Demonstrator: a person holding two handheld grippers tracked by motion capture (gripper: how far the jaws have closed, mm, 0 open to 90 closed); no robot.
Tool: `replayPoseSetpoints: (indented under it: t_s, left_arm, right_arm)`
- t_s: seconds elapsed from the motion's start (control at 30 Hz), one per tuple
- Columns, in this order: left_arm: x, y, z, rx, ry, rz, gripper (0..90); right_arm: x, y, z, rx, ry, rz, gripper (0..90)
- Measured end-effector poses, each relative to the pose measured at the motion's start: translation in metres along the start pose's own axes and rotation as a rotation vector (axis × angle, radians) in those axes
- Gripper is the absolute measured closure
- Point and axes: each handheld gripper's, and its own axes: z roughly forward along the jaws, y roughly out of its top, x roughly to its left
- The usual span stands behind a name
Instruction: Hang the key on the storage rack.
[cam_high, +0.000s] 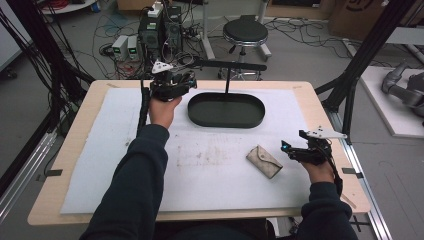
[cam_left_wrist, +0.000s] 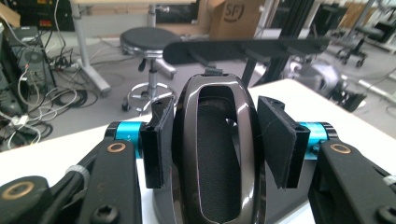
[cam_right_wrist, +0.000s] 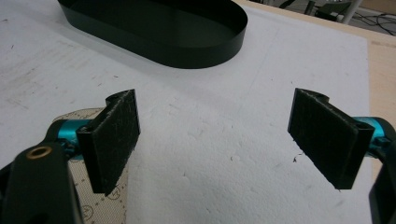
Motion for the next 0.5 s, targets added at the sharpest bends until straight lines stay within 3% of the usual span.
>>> replayPoseSetpoints:
  t_s: [0.3, 0.5]
  left_arm:
    - [-0.002, 0.022, 0.011, -0.018, -0.014, -0.007, 48.4]
    - [-0.001, 0.029, 0.021, -0.010, -0.004, -0.008, 48.5]
  right_arm:
    - [-0.001, 0.000, 0.000, 0.001, 0.003, 0.003, 17.1]
    - [-0.003, -0.002, -0.001, -0.001, 0.004, 0.016, 17.1]
